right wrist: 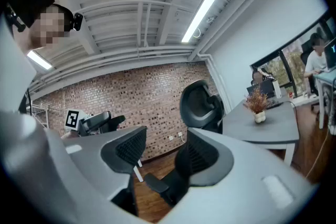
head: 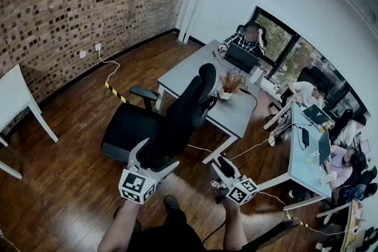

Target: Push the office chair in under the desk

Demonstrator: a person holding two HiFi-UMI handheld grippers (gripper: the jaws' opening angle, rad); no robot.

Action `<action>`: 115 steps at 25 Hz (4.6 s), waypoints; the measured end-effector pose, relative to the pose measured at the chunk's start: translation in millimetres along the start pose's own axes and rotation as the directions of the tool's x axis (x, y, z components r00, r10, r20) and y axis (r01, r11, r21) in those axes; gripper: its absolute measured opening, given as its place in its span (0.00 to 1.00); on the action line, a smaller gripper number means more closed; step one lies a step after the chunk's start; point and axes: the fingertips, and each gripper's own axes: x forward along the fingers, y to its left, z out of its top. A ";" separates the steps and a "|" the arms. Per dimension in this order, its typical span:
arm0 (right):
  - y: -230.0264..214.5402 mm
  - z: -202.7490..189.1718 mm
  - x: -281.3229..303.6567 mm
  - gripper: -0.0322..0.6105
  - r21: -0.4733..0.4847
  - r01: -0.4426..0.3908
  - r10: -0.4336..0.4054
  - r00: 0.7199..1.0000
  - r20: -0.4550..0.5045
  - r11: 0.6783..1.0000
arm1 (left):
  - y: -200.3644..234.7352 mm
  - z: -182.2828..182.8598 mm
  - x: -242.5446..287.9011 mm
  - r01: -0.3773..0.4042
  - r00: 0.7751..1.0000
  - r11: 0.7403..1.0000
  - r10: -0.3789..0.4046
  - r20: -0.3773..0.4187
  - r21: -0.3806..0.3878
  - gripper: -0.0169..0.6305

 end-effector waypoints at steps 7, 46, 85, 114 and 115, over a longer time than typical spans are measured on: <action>-193.8 40.6 48.1 0.55 -0.131 -0.105 0.096 0.992 -0.076 0.986 | -35.7 -92.8 188.2 -0.017 0.994 1.000 0.018 -0.112 0.010 0.92; 134.1 121.3 122.7 0.61 -0.210 -0.661 0.571 0.737 -0.363 0.720 | 33.7 89.4 -91.2 0.084 0.937 0.972 -0.151 -0.314 -0.219 0.63; 594.4 17.8 110.7 0.44 0.263 -0.955 0.962 0.064 -0.266 0.136 | -24.3 298.7 -564.7 -0.775 0.627 0.631 0.763 -0.158 -0.032 0.80; 680.8 10.0 138.9 0.39 0.300 -0.942 0.973 0.088 -0.213 0.151 | 5.5 328.0 -639.1 -0.786 0.597 0.617 0.775 -0.208 0.041 0.85; 682.6 7.6 143.5 0.39 0.301 -0.942 0.974 0.087 -0.209 0.149 | 11.4 325.8 -640.9 -0.785 0.598 0.618 0.774 -0.208 0.044 0.85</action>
